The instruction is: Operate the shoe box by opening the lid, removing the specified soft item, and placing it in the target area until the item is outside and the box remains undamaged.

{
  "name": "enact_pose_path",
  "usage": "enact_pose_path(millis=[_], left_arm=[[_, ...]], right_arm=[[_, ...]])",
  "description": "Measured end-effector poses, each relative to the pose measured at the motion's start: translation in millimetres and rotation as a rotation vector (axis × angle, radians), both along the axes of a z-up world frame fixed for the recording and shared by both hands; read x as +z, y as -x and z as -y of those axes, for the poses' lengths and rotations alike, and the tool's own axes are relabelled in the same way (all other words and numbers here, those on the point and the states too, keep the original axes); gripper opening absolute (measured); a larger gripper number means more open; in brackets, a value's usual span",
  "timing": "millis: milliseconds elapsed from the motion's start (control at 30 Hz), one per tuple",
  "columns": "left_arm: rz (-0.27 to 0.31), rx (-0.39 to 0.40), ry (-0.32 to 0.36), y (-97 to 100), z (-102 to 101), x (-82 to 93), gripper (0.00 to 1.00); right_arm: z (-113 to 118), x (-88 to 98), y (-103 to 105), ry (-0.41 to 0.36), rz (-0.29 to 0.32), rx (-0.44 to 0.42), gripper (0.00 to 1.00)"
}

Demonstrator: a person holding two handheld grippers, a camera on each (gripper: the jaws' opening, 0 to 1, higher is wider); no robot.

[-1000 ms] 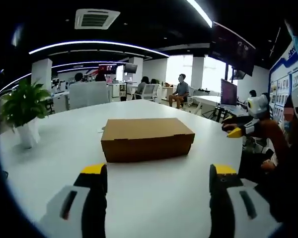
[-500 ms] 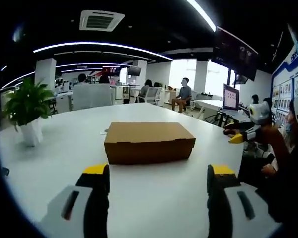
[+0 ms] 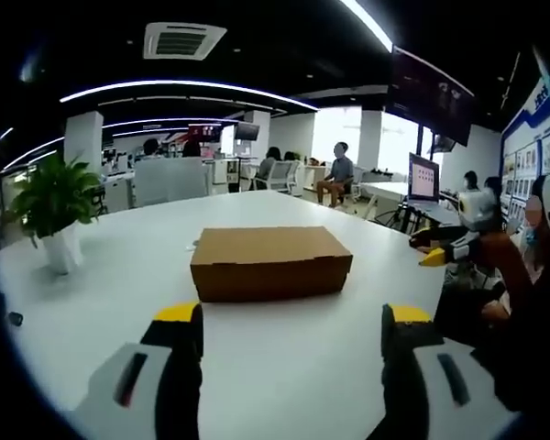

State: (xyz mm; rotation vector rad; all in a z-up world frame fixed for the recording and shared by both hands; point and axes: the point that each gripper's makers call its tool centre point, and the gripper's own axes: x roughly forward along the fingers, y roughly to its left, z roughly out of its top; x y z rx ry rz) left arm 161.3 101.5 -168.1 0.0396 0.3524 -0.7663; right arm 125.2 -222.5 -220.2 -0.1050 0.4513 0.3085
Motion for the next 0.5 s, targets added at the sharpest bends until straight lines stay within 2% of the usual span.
enact_pose_path(millis=[233, 400, 500], left_arm=[[-0.027, 0.059, 0.024, -3.5, -16.4, -4.2, 0.82], [-0.042, 0.066, 0.018, -9.1, -17.5, -7.8, 0.83], [-0.048, 0.057, 0.001, -11.2, -13.2, -10.7, 0.82]], right_arm=[[-14.5, 3.9, -16.7, 0.005, 0.003, 0.040, 0.84], [-18.3, 0.7, -17.6, 0.004, -0.008, 0.055, 0.84], [-12.0, 0.0, -16.2, 0.002, -0.015, 0.044, 0.84]])
